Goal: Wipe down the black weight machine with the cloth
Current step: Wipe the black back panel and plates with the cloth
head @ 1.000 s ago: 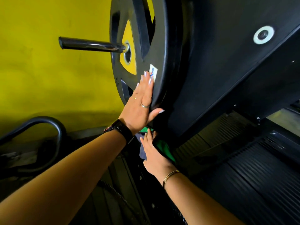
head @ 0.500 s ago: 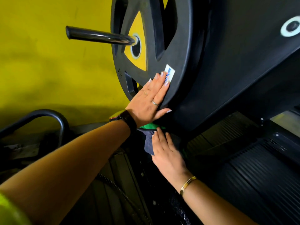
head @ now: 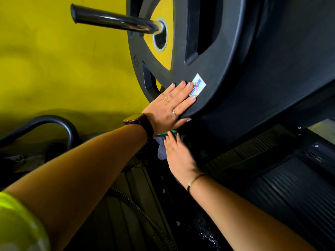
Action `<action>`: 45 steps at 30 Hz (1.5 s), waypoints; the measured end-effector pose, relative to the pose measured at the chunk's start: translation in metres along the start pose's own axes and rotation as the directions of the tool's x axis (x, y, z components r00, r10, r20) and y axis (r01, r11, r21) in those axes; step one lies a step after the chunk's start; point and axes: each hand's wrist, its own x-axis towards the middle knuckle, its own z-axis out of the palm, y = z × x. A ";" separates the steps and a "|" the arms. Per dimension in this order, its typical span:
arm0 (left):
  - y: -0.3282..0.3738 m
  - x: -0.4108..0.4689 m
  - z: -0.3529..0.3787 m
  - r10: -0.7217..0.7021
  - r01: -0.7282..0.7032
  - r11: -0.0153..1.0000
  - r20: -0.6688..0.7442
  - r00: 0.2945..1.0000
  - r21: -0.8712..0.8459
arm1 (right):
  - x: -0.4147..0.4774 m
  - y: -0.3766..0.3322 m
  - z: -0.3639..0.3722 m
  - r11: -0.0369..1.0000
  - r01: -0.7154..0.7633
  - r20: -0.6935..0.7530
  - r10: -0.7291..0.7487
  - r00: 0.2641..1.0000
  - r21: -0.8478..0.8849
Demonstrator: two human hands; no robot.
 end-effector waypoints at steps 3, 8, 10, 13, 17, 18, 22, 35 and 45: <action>-0.004 -0.011 0.004 0.020 -0.021 1.000 0.027 0.999 0.015 | 0.021 0.006 -0.004 0.993 -0.089 -0.080 0.083 0.993 -0.075; -0.010 -0.025 0.008 0.039 -0.040 0.999 0.042 0.998 0.033 | 0.045 -0.020 0.015 0.956 0.126 -0.020 -0.136 0.991 -0.264; -0.013 -0.030 0.008 0.042 -0.044 0.999 0.053 0.998 0.025 | 0.050 -0.037 0.028 0.958 0.228 0.027 -0.227 0.974 -0.175; -0.014 -0.032 0.009 0.048 -0.050 0.998 0.064 0.997 0.034 | 0.044 -0.075 0.049 0.904 0.382 0.119 -0.365 0.923 -0.190; -0.009 -0.029 0.006 0.015 -0.015 1.000 0.067 0.998 0.000 | 0.018 -0.100 0.064 0.918 0.377 0.135 -0.362 0.922 -0.120; -0.007 -0.027 0.004 0.004 -0.004 1.000 0.068 0.998 -0.007 | 0.013 -0.099 0.063 0.898 0.429 0.102 -0.420 0.902 -0.100; -0.004 -0.027 -0.006 -0.013 0.014 1.000 0.093 0.996 -0.010 | -0.008 -0.062 0.033 0.938 0.158 0.125 -0.205 0.971 0.309; 0.025 -0.017 -0.036 -0.145 0.149 0.989 0.195 0.970 -0.006 | -0.075 0.075 -0.034 0.920 -0.172 -0.108 0.222 0.969 0.353; 0.032 0.082 -0.152 -0.266 0.288 0.958 0.402 0.876 0.007 | -0.195 0.211 -0.120 0.792 -0.391 -0.173 0.516 0.839 0.469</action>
